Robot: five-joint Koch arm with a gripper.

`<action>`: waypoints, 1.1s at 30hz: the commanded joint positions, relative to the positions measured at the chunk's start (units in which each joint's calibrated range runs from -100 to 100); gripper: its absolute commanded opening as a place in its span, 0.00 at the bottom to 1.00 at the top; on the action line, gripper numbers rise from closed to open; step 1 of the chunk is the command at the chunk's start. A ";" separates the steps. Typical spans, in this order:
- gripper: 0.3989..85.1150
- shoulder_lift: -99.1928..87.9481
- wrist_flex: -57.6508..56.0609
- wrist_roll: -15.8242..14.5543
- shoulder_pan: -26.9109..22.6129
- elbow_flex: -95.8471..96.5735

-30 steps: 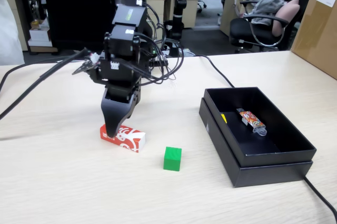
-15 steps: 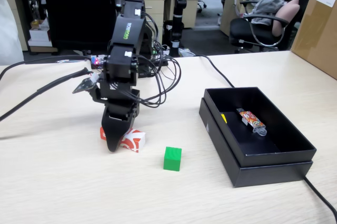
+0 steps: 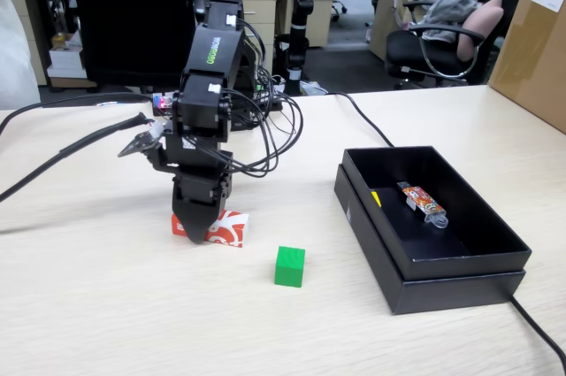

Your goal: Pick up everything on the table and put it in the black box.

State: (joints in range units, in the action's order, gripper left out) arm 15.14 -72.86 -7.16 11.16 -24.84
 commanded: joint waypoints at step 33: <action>0.06 -26.09 -4.07 -0.49 -24.57 -18.22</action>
State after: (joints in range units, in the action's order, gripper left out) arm -10.45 -77.06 -7.45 -11.75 -35.62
